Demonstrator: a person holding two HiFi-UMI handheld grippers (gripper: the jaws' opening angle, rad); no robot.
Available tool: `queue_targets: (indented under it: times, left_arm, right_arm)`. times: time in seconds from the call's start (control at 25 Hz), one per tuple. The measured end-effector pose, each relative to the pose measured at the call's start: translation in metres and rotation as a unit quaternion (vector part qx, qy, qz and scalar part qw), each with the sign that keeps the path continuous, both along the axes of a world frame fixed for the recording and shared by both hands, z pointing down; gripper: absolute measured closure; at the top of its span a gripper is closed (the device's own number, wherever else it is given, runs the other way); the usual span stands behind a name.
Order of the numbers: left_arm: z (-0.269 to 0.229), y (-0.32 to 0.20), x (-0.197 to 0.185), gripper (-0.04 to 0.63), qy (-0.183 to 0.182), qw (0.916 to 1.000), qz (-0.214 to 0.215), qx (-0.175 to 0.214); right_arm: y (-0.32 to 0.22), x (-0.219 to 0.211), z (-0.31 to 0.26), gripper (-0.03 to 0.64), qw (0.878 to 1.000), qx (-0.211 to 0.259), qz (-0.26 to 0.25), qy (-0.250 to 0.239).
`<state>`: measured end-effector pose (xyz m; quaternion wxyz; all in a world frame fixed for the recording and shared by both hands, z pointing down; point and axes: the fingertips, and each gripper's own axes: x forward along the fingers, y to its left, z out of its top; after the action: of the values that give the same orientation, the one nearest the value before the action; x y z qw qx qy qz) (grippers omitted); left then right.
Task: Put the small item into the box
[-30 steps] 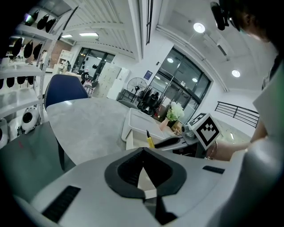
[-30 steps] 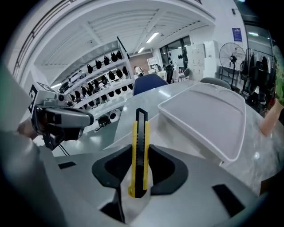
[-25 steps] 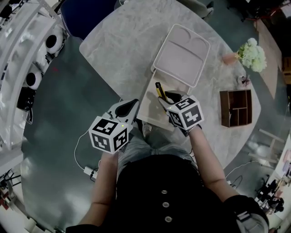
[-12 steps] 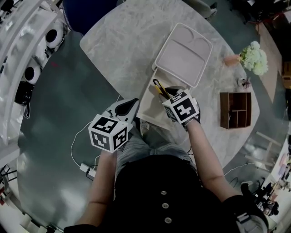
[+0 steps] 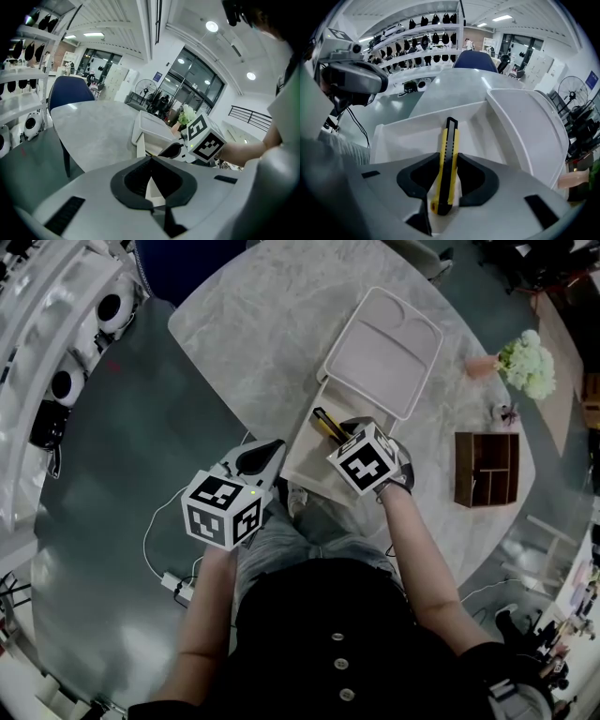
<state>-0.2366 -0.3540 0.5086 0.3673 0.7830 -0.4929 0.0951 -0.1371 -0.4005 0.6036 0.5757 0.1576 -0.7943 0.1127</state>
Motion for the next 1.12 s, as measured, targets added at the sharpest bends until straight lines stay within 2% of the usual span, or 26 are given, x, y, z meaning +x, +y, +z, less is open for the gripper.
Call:
queue_targets:
  times: [0.4,0.76,0.92,1.12]
  left_arm:
    - [-0.003,0.003,0.0,0.578,0.002,1.0,-0.006,0.002]
    - [-0.005,0.005,-0.002,0.578,-0.001,1.0,-0.007,0.005]
    - [-0.007,0.006,-0.001,0.578,-0.001,1.0,-0.006,0.006]
    - [-0.012,0.007,0.0,0.578,-0.004,0.9999,-0.002,0.011]
  right_arm:
    - [0.002,0.0,0.01,0.471,0.996,0.042,-0.051,0.06]
    - [0.004,-0.003,0.01,0.462,0.992,0.066,-0.084,0.073]
    - [0.003,-0.005,0.0,0.442,0.993,0.073,-0.077,0.051]
    - [0.002,-0.009,-0.025,0.417,0.997,0.068,-0.045,-0.011]
